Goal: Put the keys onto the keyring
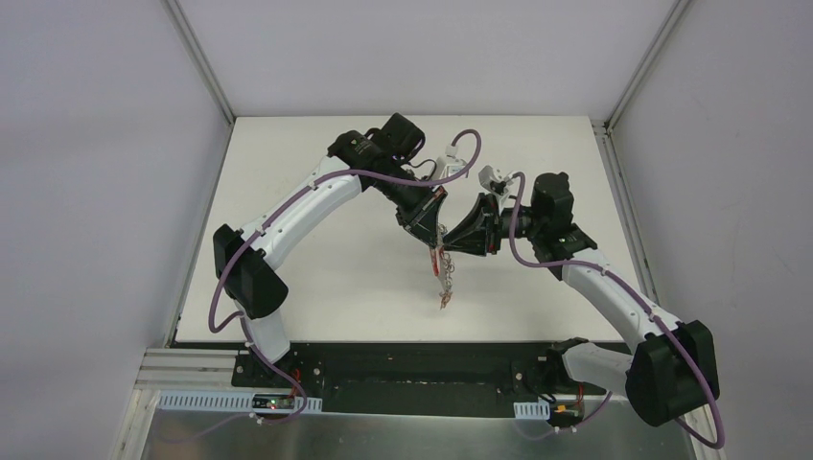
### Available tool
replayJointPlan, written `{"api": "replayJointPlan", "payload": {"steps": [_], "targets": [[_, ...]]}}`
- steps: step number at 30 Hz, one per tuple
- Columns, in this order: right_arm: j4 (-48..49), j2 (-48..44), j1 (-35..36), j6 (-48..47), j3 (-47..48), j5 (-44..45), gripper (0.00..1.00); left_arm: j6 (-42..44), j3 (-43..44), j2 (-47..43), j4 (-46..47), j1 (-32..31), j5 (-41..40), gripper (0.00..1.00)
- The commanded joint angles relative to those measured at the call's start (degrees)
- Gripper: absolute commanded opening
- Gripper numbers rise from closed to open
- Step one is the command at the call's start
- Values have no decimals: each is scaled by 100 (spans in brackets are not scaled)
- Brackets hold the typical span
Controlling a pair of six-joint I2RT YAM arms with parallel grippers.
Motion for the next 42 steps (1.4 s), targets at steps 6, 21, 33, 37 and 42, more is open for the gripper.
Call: {"api": "replayJointPlan", "payload": {"steps": [6, 21, 33, 37, 42], "targets": [[280, 63, 81, 62, 112, -112, 19, -94, 28, -148, 82, 6, 207, 0], [285, 134, 110, 108, 163, -56, 0, 137, 26, -51, -115, -65, 140, 0], [161, 70, 112, -127, 150, 189, 0, 262, 58, -126, -67, -73, 176, 9], [31, 22, 99, -284, 167, 209, 0, 356, 1, -255, 49, -56, 258, 19], [-212, -106, 58, -569, 242, 167, 0, 622, -106, -475, 163, 56, 413, 31]]}}
